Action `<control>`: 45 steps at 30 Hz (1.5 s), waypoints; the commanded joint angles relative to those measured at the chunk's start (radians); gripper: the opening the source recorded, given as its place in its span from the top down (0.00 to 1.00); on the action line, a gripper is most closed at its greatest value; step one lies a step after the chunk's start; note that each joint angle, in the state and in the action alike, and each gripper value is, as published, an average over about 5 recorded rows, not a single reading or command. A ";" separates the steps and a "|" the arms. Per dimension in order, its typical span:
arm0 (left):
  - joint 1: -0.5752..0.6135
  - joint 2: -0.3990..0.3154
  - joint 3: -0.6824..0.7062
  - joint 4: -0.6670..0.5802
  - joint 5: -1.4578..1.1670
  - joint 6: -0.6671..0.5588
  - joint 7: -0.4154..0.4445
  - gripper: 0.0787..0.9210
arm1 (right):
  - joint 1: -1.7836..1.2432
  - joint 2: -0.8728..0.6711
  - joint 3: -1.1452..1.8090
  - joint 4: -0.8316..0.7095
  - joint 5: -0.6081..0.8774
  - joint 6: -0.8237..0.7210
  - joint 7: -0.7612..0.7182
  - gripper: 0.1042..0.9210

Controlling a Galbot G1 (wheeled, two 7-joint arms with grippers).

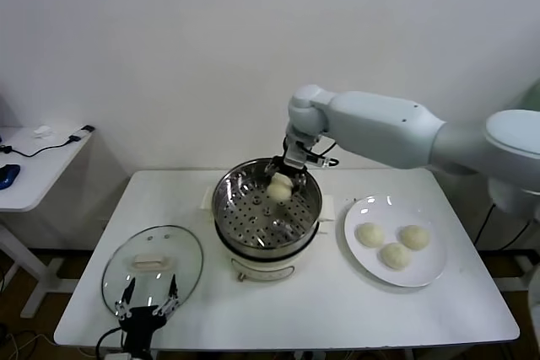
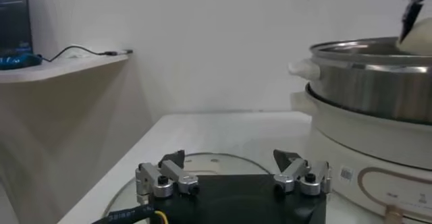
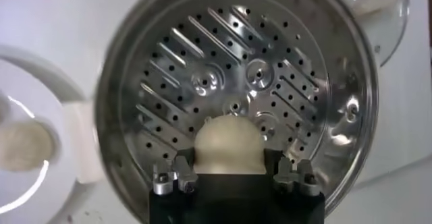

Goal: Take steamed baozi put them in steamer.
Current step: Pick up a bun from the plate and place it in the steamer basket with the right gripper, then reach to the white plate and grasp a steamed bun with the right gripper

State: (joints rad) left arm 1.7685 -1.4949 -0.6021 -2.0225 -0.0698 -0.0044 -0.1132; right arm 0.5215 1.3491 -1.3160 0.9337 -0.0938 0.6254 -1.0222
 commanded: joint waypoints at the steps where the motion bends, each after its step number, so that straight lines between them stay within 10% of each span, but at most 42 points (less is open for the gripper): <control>1: -0.011 0.001 0.003 0.009 -0.001 0.001 -0.001 0.12 | -0.093 0.151 0.066 -0.298 -0.110 0.155 0.022 0.32; 18: -0.016 0.005 -0.002 0.015 -0.006 -0.001 -0.005 0.12 | -0.100 0.174 0.061 -0.325 -0.076 0.185 0.026 0.20; 24: -0.008 0.004 -0.001 0.001 -0.005 -0.001 -0.005 0.12 | 0.049 0.067 0.029 -0.176 0.166 0.144 -0.060 0.12; 32: -0.005 0.006 0.001 -0.008 -0.003 -0.003 -0.004 0.12 | 0.318 -0.240 -0.198 0.018 0.710 -0.182 -0.130 0.12; 45: -0.029 0.016 -0.007 -0.007 -0.003 -0.008 -0.004 0.12 | 0.323 -0.649 -0.472 0.316 0.752 -0.722 -0.021 0.12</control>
State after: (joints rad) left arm 1.7461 -1.4837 -0.6032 -2.0291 -0.0730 -0.0112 -0.1179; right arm 0.7928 0.9787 -1.6105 1.0417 0.5008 0.2460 -1.0805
